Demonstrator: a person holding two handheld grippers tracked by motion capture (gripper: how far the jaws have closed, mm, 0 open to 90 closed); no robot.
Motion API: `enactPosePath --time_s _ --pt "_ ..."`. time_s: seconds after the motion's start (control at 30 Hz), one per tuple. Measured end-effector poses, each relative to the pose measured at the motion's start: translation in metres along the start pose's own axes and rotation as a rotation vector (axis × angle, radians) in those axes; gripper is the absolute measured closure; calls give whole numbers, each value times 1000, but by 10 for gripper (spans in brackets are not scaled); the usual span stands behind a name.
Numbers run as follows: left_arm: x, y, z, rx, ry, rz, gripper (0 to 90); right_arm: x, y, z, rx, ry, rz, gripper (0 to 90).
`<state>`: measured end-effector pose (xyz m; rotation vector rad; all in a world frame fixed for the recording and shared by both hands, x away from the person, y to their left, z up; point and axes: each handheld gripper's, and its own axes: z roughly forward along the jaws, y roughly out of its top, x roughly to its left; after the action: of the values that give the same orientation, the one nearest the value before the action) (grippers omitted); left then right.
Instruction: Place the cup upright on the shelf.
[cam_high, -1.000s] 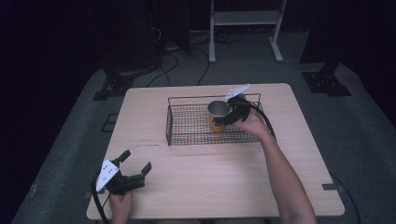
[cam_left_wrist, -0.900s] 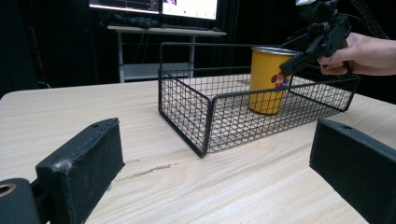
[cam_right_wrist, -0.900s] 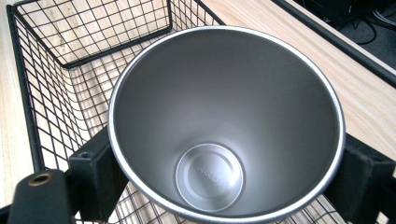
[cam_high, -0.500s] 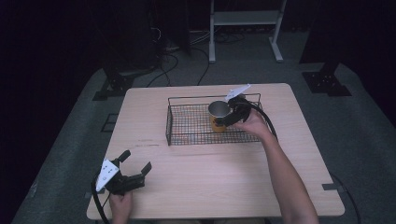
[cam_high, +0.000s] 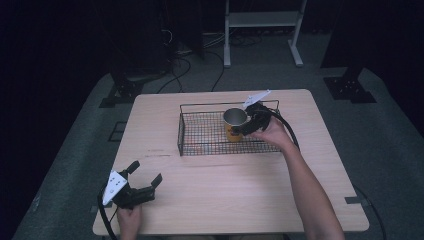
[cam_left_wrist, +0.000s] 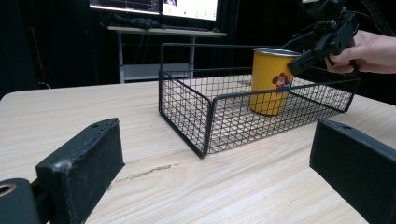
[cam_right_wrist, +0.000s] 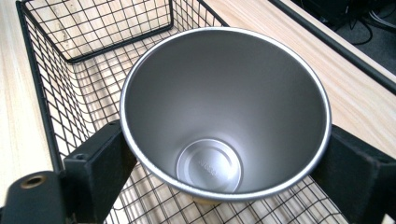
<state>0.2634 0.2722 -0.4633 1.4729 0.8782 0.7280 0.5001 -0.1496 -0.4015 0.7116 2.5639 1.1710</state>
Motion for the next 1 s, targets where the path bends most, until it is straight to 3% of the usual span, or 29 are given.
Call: enactPosePath --time_s 0.53,0.77,1.0 --pt "0 0 0 0 1 2 17 2 -4 -14 7 -5 5 126" --pt "0 0 0 2 0 4 17 -1 -16 -26 -26 -7 17 126" --pt "0 0 0 3 3 3 17 0 -16 -36 -38 6 21 126"
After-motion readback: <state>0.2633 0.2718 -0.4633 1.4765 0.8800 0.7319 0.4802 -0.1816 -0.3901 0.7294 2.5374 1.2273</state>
